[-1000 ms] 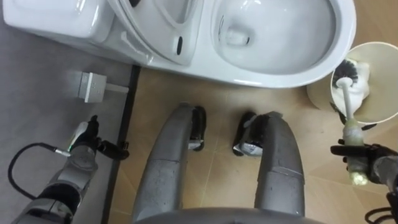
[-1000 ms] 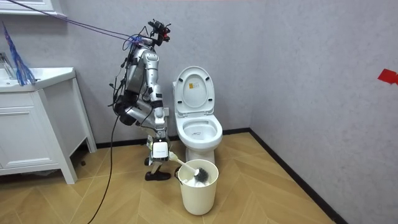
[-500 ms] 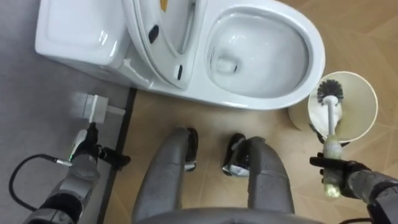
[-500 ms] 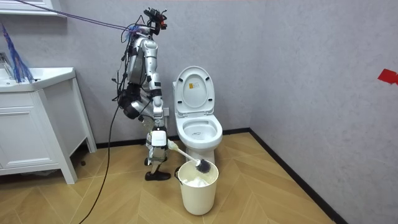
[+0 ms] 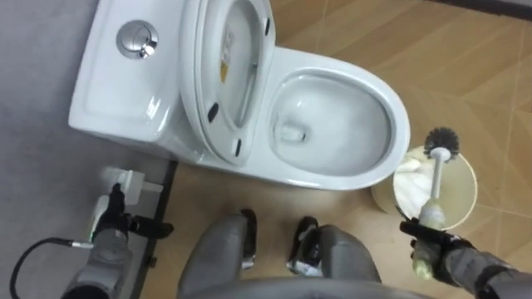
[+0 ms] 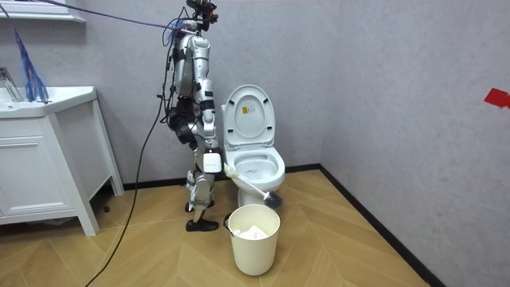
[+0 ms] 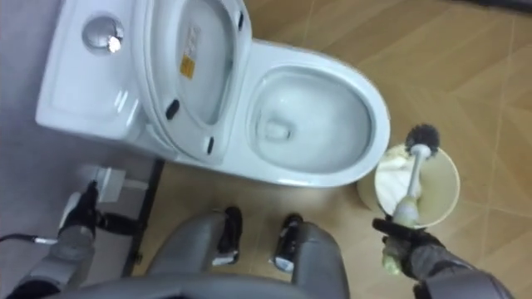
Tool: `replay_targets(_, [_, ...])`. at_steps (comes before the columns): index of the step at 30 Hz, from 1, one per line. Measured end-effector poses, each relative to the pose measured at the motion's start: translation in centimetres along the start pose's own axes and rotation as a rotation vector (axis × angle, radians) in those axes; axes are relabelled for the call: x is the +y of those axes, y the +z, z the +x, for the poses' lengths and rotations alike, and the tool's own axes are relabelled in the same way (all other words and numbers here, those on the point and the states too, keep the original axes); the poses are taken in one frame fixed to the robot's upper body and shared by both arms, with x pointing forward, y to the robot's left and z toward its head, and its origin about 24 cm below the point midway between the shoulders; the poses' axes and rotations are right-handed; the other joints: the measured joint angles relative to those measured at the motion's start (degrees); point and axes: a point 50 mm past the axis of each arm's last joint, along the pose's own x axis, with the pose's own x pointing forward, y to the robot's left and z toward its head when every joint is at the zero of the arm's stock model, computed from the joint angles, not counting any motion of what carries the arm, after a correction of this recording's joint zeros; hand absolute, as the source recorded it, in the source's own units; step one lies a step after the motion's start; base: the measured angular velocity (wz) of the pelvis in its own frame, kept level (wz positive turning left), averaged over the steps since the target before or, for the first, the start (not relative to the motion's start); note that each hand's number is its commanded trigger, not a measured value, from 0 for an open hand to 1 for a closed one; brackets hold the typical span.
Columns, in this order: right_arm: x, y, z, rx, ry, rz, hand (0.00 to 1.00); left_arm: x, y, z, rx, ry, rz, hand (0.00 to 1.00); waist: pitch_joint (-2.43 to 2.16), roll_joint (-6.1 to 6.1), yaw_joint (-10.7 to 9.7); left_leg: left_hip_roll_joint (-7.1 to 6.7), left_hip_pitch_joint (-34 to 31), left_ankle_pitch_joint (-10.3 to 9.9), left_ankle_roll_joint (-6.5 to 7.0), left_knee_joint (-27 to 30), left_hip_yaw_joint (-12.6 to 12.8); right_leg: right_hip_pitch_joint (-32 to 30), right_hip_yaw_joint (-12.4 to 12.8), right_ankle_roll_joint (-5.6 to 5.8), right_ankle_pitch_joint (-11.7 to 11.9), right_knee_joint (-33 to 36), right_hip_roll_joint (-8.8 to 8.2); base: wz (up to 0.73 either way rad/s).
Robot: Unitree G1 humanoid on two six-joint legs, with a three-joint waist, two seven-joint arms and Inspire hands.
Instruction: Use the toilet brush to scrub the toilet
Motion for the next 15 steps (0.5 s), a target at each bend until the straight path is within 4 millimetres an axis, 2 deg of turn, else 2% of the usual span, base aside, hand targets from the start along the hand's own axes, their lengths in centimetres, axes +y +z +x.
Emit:
replay_targets(1, [-0.1,-0.3,0.0,0.007,-0.001,0.004,1.0,0.0,-0.3,-0.1,0.006,-0.002,0.004,0.0,-0.04,0.05,-0.1,-0.01,0.92,0.0,-0.02,-0.52,-0.03,1.07,-0.03,0.08,0.06,-0.52,0.17,0.05])
replay_targets(3, [-0.6,-1.6,0.0,0.035,-0.012,0.026,1.0,-0.2,-1.7,-0.6,0.04,-0.004,-0.014,0.0,-0.62,-0.03,-0.76,-0.21,4.22,0.08,-0.14,-2.48,-0.15,4.48,-0.31,0.32,0.19,-2.67,0.44,0.08])
replay_targets(7, [-1.1,-3.2,0.0,0.064,-0.026,0.073,1.0,-0.3,-3.6,-1.4,0.095,0.017,-0.059,0.0,-0.96,-0.29,-1.57,-0.75,8.32,0.32,-0.48,-5.18,-1.27,9.09,-1.58,0.51,0.29,-5.74,0.57,0.16])
replay_targets(9, [-1.3,-4.6,0.0,0.099,-0.03,0.074,1.0,0.0,-4.2,-1.7,0.107,0.031,-0.069,0.0,-1.03,-0.63,-1.65,-0.73,10.93,0.41,-0.64,-6.57,-1.65,12.05,-1.85,0.58,0.34,-7.41,0.89,0.11])
replay_targets(11, [-1.5,-5.0,-0.1,0.109,-0.032,0.076,1.0,0.1,-4.2,-2.1,0.086,0.039,-0.066,0.0,-1.03,-0.62,-1.81,-0.84,12.46,0.46,-0.73,-7.6,-2.08,14.02,-3.0,0.62,0.36,-8.72,0.86,0.15])
replay_targets(15, [-1.8,-5.4,-0.1,0.112,-0.042,0.067,1.0,0.6,-3.7,-2.5,0.037,0.09,-0.091,0.0,-0.96,-0.98,-1.77,-0.91,15.55,0.66,-0.91,-9.6,-2.58,17.55,-3.42,0.76,0.43,-11.05,0.82,0.09])
